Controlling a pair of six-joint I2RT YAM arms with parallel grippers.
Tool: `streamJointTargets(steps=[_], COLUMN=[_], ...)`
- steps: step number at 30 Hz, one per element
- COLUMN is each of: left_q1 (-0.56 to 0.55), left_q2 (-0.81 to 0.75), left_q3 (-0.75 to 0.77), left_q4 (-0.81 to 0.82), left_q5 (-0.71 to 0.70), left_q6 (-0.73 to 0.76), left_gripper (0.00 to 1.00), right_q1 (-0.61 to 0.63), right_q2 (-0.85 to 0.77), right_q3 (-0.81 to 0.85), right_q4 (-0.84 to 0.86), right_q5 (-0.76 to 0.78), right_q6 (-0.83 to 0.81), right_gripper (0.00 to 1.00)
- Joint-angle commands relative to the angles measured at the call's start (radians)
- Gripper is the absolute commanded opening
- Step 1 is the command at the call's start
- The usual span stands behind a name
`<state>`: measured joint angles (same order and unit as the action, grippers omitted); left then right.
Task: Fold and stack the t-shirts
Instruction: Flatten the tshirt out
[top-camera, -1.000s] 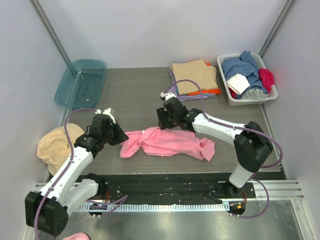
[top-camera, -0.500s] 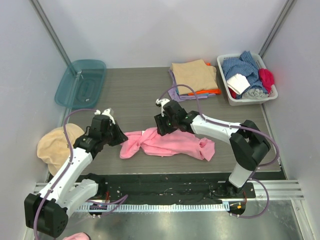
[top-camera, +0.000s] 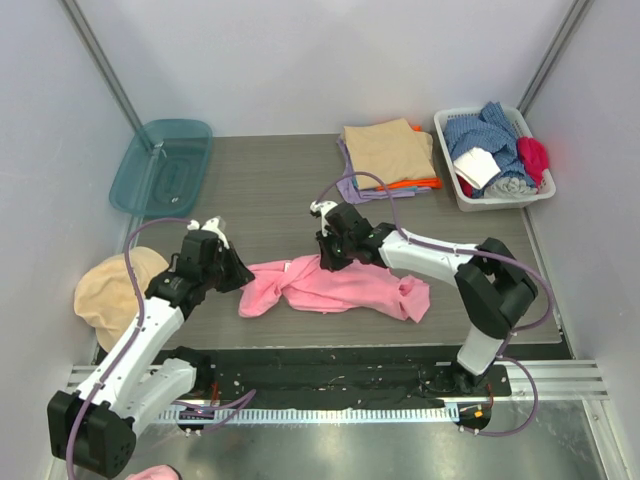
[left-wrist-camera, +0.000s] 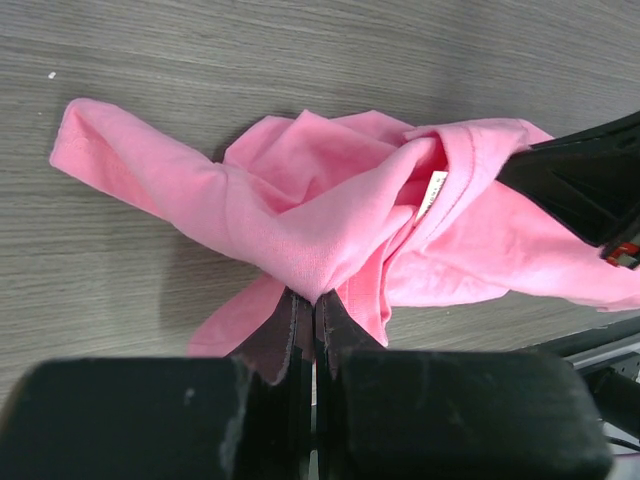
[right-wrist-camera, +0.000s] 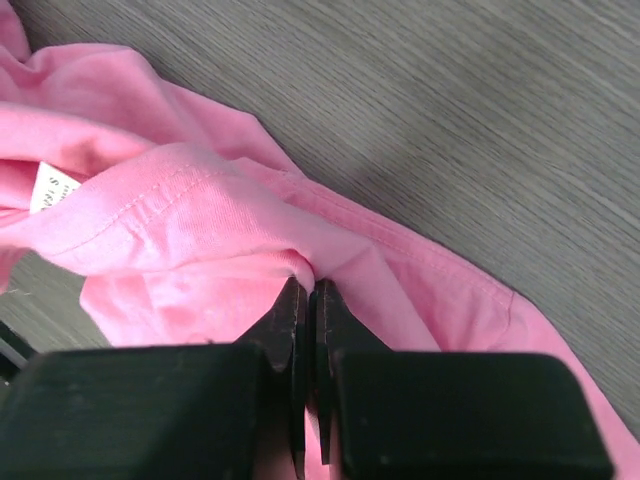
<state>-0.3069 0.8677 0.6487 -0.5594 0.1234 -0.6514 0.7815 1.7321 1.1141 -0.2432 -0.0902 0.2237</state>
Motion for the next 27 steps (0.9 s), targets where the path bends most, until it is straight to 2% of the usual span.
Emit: streamJointTargets(steps=[1, 3, 5, 12, 20, 27], left_q1=[-0.003, -0.003, -0.003, -0.001, -0.003, -0.003], left_q2=[0.005, 0.017, 0.030, 0.089, 0.082, 0.063], left_q3=[0.075, 0.132, 0.181, 0.513, 0.819, 0.913], left_q4=[-0.013, -0.025, -0.045, -0.122, -0.247, -0.310], left_q5=[-0.010, -0.011, -0.021, -0.060, -0.083, -0.103], left_q6=[0.021, 0.032, 0.045, 0.075, 0.101, 0.122], left_gripper=[0.00, 0.00, 0.00, 0.00, 0.00, 0.00], right_q1=[-0.001, 0.001, -0.001, 0.001, 0.001, 0.001], right_q2=[-0.175, -0.276, -0.359, -0.518, -0.620, -0.654], right_q3=[0.026, 0.052, 0.111, 0.291, 0.395, 0.435], right_q4=[-0.033, -0.092, -0.170, -0.358, -0.507, -0.562], right_q5=[0.065, 0.086, 0.171, 0.263, 0.212, 0.149], right_q6=[0.017, 0.014, 0.006, -0.015, -0.007, 0.019], right_gripper=[0.01, 0.01, 0.01, 0.01, 0.01, 0.02])
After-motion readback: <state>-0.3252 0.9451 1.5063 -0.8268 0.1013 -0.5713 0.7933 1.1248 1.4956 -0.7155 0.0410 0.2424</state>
